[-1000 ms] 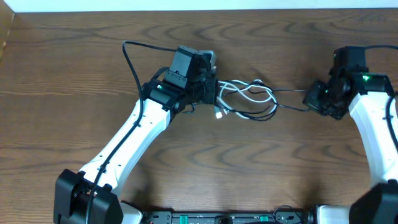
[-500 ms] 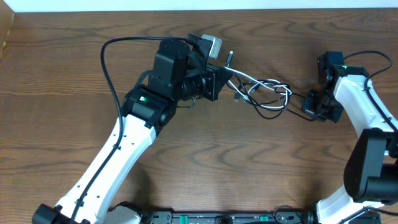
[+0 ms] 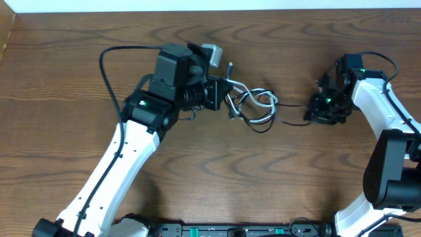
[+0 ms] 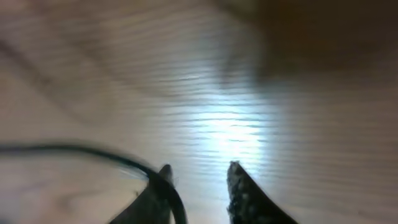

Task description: Untangle cables

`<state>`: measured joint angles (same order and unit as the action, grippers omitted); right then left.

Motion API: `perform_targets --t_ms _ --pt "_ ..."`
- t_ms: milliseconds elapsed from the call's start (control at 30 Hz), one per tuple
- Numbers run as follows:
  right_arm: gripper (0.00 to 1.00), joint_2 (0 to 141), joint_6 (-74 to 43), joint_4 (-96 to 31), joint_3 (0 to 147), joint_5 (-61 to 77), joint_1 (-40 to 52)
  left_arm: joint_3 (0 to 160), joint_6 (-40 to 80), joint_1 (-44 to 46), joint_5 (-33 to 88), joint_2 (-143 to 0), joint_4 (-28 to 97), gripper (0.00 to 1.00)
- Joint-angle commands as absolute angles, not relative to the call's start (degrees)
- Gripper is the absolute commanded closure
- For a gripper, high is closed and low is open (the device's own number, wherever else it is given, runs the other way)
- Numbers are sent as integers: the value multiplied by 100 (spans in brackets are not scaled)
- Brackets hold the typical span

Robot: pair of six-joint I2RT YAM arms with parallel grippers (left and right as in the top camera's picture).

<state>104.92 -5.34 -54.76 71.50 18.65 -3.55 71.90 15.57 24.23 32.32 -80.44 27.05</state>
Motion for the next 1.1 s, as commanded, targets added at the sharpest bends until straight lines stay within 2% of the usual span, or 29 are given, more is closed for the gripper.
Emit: perform_targets --t_ms 0,67,133,167,200,400,600,800,967,1067 --pt "65 10186 49 -5349 7170 2969 -401 7247 1459 2751 3301 -8333 2759 93" --pt "54 9970 49 -5284 7179 3223 -397 7247 1466 2856 3304 -8538 2733 93" --pt "39 9738 49 -5227 7183 3352 -377 7247 1509 2917 3308 -8720 2744 93" --pt "27 9515 49 -5177 7183 3452 -333 7247 1511 2945 3402 -8868 2755 93" --pt "23 9419 49 -5142 7183 3494 -294 7247 1516 2945 3430 -8934 2744 93" --pt "25 9295 45 -4770 7183 3903 266 7251 1553 2928 3743 -8888 2220 93" --pt "25 9301 -19 -4250 7181 3924 825 7255 2257 2757 3868 -8698 2051 93" --pt "27 9303 -309 -3881 7181 3557 1122 7255 2827 2344 4626 -8665 2043 93" --pt "33 9303 -836 -3824 7181 2947 1131 7253 2768 2099 5249 -8680 2314 93" --pt "35 9323 -862 -3833 7181 2849 1151 7242 2152 2097 5245 -8744 2851 93"
